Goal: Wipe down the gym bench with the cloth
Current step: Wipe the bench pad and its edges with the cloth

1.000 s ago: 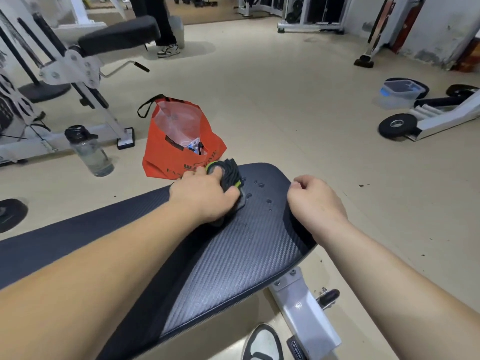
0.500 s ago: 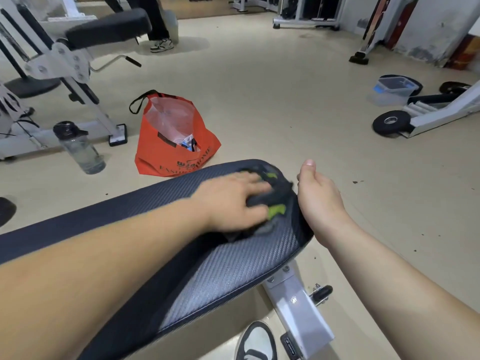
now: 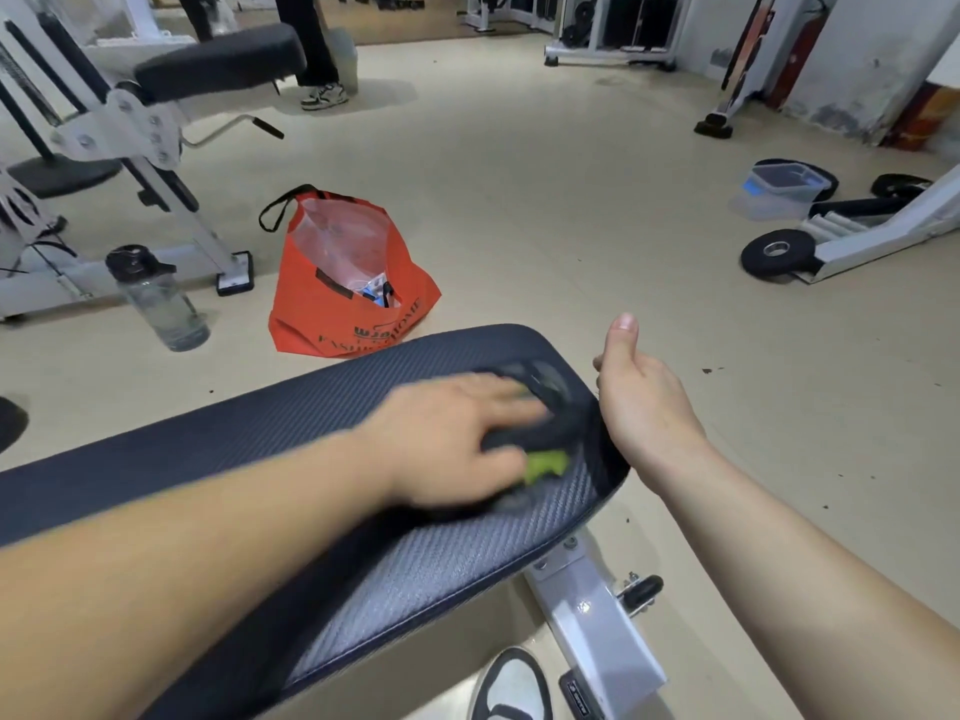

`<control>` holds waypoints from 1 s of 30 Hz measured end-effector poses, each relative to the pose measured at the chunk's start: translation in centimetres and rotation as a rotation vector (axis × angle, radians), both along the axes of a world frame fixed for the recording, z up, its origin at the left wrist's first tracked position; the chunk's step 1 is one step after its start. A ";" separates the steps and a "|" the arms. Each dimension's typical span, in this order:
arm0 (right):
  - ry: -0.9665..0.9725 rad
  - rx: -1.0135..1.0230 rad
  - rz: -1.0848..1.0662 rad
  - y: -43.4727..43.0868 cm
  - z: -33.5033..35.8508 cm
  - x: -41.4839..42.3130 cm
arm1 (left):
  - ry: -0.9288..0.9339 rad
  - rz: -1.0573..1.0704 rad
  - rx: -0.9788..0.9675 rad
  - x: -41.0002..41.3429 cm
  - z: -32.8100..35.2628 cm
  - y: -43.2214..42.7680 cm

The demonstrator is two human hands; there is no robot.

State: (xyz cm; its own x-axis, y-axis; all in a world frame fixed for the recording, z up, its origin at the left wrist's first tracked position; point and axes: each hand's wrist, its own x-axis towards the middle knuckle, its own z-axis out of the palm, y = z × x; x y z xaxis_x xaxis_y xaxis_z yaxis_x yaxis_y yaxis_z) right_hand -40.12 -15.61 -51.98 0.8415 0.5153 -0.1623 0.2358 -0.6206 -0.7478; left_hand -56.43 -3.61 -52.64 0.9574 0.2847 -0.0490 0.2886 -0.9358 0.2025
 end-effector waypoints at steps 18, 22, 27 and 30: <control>-0.134 -0.060 0.059 0.6 -0.4 0.5 | 0.074 0.284 0.016 10.1 -2.2 1.1; -0.163 -0.049 0.042 0.7 0.0 0.4 | -0.020 0.196 -0.036 8.0 -2.0 -3.1; -0.240 -0.057 0.107 1.2 1.1 -1.1 | -0.044 -0.076 -0.069 -1.9 -1.6 -6.9; -0.240 -0.051 0.186 1.7 1.1 -2.0 | 0.006 -0.020 -0.073 -5.2 -0.8 -3.5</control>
State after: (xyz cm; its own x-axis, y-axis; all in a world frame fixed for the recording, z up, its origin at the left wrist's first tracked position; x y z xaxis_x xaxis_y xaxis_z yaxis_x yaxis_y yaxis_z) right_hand -42.16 -13.89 -50.88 0.7510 0.6603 0.0007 0.5152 -0.5853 -0.6261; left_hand -61.65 -7.09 -53.46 0.9625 0.2607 -0.0748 0.2712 -0.9243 0.2685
